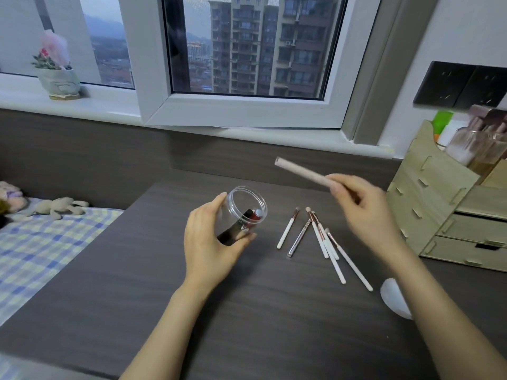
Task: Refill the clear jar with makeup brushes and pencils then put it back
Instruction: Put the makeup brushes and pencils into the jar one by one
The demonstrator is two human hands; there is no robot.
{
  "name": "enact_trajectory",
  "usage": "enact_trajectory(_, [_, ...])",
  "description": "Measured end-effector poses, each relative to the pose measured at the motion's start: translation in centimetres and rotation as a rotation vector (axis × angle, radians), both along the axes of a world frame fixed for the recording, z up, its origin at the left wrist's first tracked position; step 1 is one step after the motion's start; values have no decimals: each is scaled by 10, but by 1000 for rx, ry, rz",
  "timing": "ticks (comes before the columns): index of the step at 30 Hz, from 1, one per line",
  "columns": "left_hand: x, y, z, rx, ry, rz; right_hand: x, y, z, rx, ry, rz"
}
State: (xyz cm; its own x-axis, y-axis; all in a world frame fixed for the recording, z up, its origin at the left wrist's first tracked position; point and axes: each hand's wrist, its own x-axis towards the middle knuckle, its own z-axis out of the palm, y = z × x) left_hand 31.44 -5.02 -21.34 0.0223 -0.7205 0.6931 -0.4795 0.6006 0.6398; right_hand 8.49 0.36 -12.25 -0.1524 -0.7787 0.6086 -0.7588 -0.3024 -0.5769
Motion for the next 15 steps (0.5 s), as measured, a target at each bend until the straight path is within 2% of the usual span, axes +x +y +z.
enact_trajectory(2, [-3,3,-1,-8,-29,-21,2,21,18,6,51,27])
enact_trajectory(6, [-9,6,-2,-65,-83,-68,25,32,27,69,358,42])
enact_trajectory(8, [-11,6,-3,-106,-139,-99,39,27,23,148,449,98])
enact_trajectory(11, [-11,7,-4,-135,-184,-139,56,19,12,289,342,191])
enact_trajectory(13, [-10,7,-4,-134,-192,-148,66,15,6,297,260,226])
enact_trajectory(15, [-9,6,-4,-124,-181,-148,71,10,-1,257,288,205])
